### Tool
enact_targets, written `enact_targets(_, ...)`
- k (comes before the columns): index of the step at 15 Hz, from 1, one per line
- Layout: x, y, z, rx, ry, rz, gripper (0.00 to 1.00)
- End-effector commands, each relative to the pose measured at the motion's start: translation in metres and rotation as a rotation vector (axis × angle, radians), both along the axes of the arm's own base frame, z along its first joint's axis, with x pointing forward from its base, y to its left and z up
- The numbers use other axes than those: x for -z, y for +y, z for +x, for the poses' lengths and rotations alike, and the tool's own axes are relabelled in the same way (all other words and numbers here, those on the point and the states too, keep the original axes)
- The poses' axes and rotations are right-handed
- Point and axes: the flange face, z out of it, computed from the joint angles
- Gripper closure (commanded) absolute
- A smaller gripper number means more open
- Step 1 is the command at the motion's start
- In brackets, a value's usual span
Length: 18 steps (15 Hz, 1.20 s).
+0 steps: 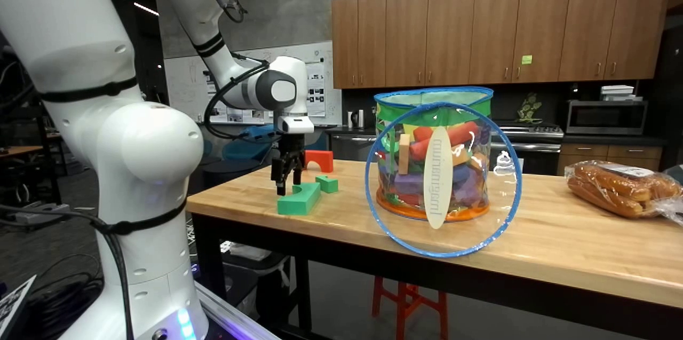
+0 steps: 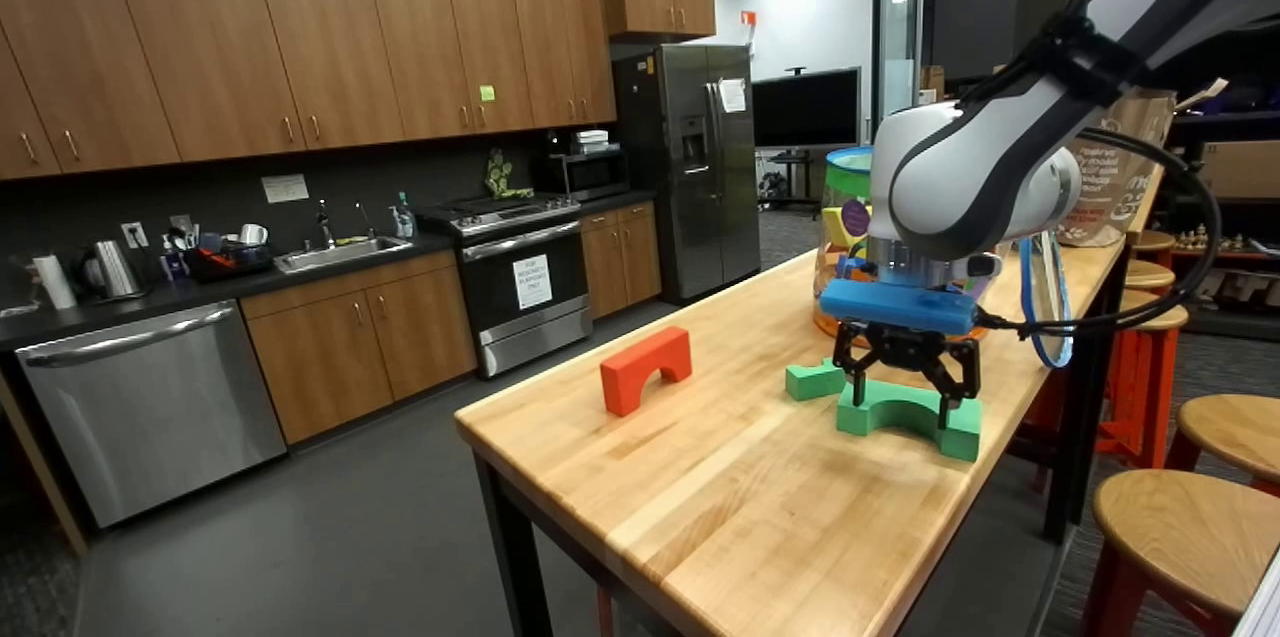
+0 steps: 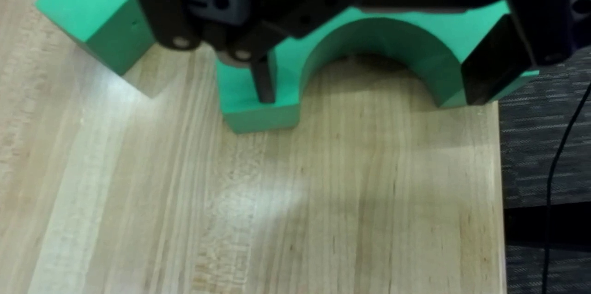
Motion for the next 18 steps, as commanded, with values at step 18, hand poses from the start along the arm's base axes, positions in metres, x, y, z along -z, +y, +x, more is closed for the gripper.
enact_targets(18, -0.030, -0.033, 0.000, -0.220, -0.108, -0.020, 0.00)
